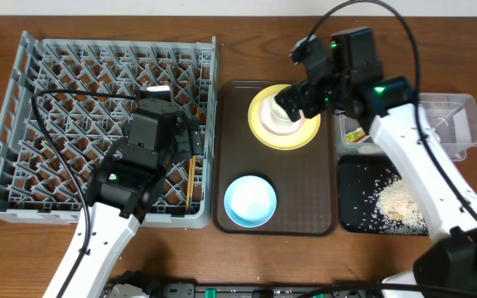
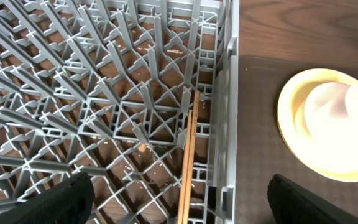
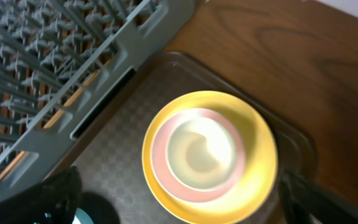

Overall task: Sort waste into correct bins and load items into the dishwasher
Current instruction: 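Move the right gripper to the white cup and grasp it off the plate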

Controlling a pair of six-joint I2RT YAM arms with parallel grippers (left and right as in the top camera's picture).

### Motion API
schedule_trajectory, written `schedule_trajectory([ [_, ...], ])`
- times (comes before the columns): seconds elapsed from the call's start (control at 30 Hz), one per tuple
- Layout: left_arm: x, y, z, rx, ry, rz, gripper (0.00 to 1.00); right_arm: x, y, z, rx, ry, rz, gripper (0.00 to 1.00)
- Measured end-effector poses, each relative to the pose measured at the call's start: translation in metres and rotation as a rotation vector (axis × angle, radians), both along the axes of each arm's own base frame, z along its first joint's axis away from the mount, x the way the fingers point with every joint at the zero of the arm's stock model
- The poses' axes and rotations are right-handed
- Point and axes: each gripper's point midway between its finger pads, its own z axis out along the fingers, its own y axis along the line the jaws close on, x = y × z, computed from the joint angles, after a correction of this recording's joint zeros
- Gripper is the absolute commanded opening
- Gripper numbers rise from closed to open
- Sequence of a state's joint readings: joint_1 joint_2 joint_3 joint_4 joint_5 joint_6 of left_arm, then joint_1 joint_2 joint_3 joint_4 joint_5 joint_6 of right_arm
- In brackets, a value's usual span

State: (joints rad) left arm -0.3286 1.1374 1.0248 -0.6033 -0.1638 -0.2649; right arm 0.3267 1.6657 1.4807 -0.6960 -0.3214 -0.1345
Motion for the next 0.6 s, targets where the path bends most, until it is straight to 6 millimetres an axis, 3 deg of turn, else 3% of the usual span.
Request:
schedule_trajectory([
  [0.17,0.0,0.0,0.0,0.0,0.0,0.0,0.93,0.005,0.023,-0.021,-0.022,0.006,0.025,0.58],
  [0.4,0.0,0.0,0.0,0.0,0.0,0.0,0.92,-0.001,0.046,-0.084,-0.156,0.092,0.06,0.29],
  [0.6,0.0,0.0,0.0,0.0,0.0,0.0,0.92,0.0,0.041,-0.123,-0.284,0.123,0.036,0.27],
])
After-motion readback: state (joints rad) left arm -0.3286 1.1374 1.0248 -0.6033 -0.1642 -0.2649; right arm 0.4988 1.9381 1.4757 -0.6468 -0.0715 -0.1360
